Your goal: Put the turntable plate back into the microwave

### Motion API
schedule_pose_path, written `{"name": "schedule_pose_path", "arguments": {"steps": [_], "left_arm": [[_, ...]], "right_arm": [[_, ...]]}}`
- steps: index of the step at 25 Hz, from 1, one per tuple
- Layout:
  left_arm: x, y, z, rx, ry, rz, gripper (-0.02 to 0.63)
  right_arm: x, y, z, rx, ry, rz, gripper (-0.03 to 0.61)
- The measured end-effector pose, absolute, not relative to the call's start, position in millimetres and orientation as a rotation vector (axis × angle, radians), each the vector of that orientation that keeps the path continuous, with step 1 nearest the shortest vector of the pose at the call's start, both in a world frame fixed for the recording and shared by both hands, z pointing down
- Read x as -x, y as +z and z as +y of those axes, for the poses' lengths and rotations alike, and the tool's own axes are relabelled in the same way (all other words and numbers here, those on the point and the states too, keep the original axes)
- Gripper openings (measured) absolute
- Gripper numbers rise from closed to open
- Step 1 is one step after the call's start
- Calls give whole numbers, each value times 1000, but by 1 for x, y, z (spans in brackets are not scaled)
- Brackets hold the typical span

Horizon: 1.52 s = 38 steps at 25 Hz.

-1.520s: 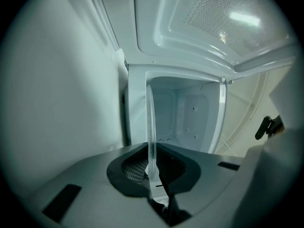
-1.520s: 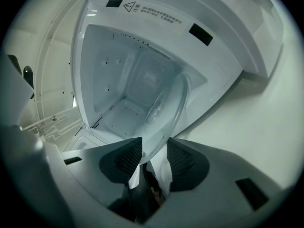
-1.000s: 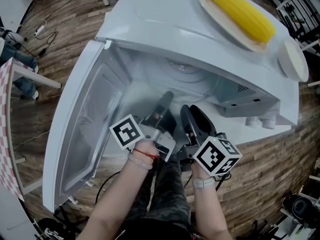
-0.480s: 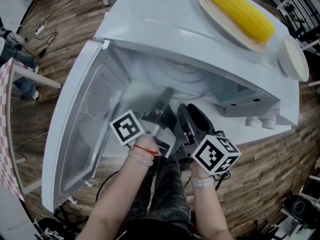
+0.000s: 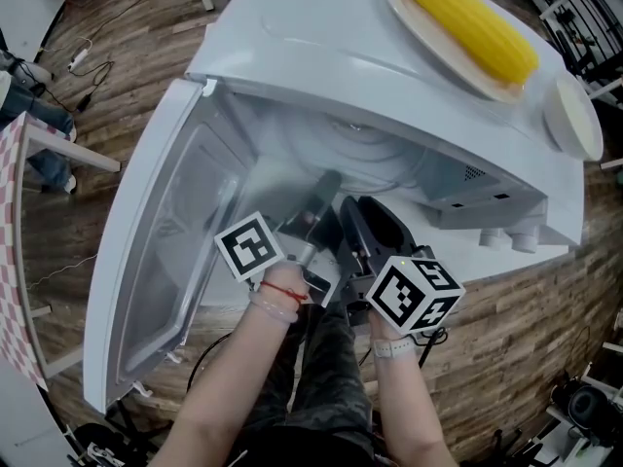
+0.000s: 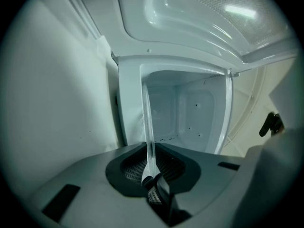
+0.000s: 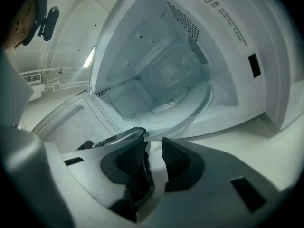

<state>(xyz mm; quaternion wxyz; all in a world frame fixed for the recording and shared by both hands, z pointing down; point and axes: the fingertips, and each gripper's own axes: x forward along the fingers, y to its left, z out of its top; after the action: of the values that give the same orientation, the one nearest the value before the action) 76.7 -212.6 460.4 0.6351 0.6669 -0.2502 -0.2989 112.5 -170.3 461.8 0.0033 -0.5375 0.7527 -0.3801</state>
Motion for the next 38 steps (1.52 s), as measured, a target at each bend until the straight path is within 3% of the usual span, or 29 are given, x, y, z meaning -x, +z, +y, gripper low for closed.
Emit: {"name": "schedule_pose_path", "arguments": {"steps": [10,38], "left_arm": [[-84,458,-201,-1562,-601,-524,43],[-86,453,-182,-1971,-190,-686,12]], "right_arm": [[-119,461,-174,1729,-1204,2292,91],[-128,459,-175,1772,-1185,2263,92]]}}
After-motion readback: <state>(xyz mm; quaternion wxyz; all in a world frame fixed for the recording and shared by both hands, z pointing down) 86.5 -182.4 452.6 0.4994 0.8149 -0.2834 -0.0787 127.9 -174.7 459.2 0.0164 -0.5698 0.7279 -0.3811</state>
